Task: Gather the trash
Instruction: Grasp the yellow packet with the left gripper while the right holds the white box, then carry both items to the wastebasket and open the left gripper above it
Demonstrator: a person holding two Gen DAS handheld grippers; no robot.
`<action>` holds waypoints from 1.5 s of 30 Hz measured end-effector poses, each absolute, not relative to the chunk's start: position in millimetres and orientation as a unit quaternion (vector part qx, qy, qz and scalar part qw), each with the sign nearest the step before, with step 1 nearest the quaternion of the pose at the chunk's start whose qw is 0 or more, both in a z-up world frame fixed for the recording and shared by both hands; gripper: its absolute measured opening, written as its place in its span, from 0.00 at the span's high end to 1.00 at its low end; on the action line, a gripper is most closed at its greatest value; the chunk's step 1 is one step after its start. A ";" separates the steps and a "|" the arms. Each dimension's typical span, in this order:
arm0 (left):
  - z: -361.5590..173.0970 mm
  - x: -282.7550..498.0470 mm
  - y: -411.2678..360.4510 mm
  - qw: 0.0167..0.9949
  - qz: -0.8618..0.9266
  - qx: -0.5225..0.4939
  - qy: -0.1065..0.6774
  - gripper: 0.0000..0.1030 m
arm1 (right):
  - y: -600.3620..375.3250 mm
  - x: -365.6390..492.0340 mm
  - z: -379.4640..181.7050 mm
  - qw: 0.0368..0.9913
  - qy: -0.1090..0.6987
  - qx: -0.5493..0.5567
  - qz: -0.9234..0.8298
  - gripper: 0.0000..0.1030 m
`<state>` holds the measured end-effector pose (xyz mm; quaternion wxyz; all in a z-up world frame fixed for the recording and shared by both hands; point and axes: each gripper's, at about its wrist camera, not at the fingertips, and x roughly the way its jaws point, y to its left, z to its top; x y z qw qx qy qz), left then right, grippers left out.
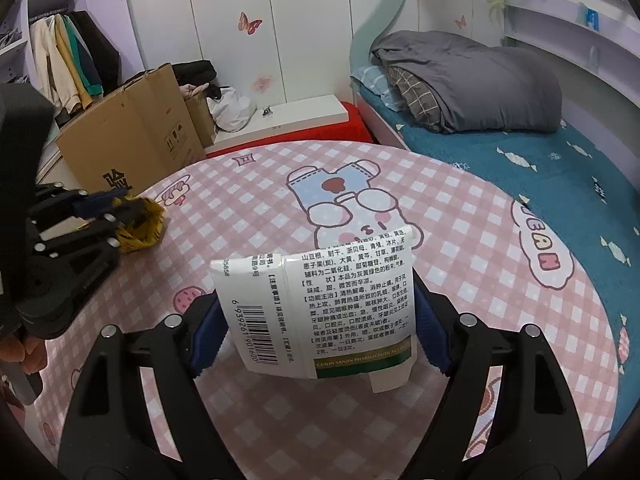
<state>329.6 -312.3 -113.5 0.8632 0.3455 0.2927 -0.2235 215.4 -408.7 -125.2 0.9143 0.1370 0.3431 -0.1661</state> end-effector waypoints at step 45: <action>-64.1 167.6 97.0 0.952 0.002 0.039 0.304 0.95 | -24.0 195.0 -86.7 0.909 0.367 0.063 0.187 0.26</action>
